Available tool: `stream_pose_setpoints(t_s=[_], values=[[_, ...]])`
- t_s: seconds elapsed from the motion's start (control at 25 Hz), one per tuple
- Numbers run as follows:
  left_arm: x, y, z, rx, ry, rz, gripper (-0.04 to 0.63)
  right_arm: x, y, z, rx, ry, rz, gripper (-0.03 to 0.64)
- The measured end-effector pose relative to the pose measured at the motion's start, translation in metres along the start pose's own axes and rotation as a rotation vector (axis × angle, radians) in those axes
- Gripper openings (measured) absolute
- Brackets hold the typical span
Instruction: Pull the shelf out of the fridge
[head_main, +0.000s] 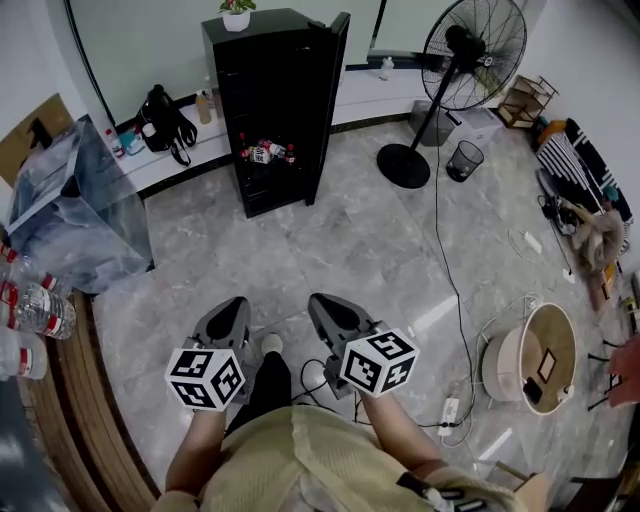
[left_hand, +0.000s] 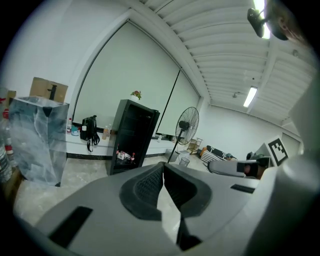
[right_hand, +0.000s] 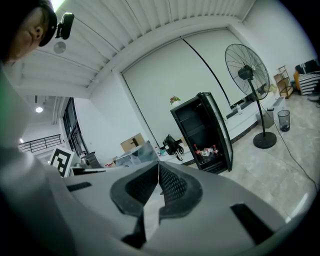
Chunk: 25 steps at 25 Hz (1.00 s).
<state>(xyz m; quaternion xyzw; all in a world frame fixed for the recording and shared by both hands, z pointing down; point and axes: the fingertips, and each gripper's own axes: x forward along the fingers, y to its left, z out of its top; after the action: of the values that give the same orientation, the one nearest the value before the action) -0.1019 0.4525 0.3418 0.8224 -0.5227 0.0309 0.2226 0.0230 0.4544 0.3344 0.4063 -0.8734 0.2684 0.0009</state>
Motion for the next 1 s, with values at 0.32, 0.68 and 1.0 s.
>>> stream_pose_setpoints(t_s=[0.32,0.68,1.0], values=[[0.068,0.043,0.026,-0.037,0.005,-0.048,0.02,0.067,-0.023,0.02,0.039,0.029,-0.019,0.017],[0.12,0.111,0.063,-0.035,-0.001,-0.058,0.02,0.162,-0.046,0.05,0.048,0.056,-0.018,0.017],[0.145,0.172,0.077,-0.041,0.027,-0.036,0.021,0.236,-0.055,0.066,0.098,0.055,-0.009,0.02]])
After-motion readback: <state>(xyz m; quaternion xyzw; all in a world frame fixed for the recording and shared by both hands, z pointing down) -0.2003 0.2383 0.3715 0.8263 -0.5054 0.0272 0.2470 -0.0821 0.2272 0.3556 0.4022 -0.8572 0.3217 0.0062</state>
